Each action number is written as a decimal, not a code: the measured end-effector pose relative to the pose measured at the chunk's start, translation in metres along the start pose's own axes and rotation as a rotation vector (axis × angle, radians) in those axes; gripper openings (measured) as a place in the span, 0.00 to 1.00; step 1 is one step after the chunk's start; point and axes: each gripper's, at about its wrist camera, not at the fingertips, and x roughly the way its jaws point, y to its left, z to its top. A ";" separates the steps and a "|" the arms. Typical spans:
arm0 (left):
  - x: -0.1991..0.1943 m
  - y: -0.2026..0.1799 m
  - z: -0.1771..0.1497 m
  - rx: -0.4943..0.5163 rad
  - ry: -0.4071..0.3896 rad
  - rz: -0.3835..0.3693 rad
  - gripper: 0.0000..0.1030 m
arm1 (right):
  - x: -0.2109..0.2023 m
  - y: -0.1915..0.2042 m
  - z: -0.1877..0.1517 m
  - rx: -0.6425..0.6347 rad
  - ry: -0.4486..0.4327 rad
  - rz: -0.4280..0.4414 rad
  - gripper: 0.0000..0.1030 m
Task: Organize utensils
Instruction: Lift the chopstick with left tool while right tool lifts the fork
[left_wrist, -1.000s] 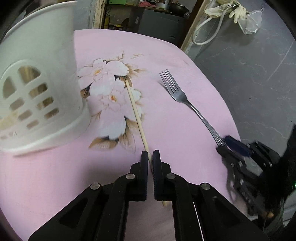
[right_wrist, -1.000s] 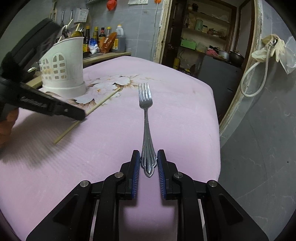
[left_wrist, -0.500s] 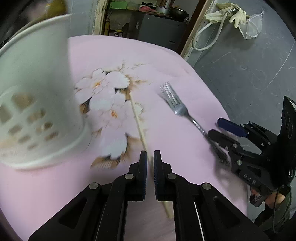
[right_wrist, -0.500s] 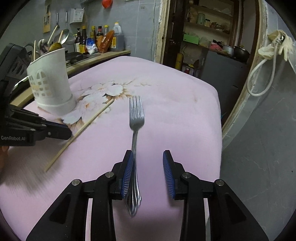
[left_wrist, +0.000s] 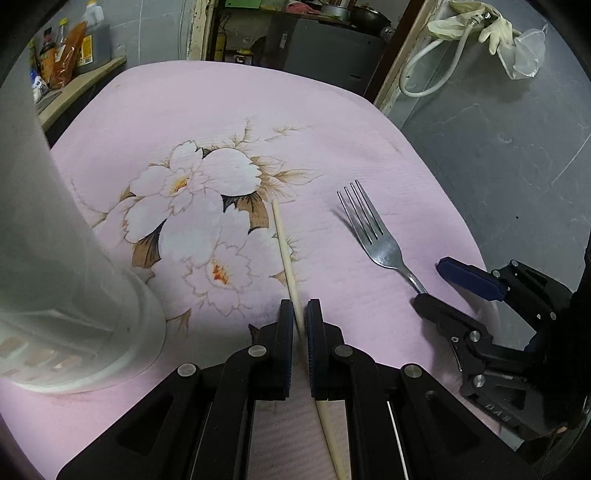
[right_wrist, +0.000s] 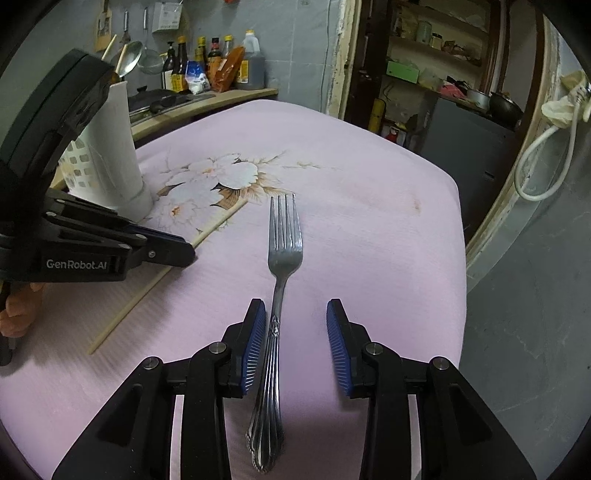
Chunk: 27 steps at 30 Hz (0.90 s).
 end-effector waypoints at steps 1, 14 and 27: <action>-0.001 0.000 0.000 0.007 -0.002 0.004 0.05 | 0.002 0.001 0.001 -0.014 0.006 -0.007 0.31; -0.030 0.013 -0.042 -0.005 -0.038 -0.017 0.03 | 0.019 0.001 0.018 -0.024 0.036 0.014 0.38; -0.038 0.012 -0.041 -0.013 -0.024 -0.031 0.04 | 0.050 0.004 0.045 0.016 0.083 0.001 0.47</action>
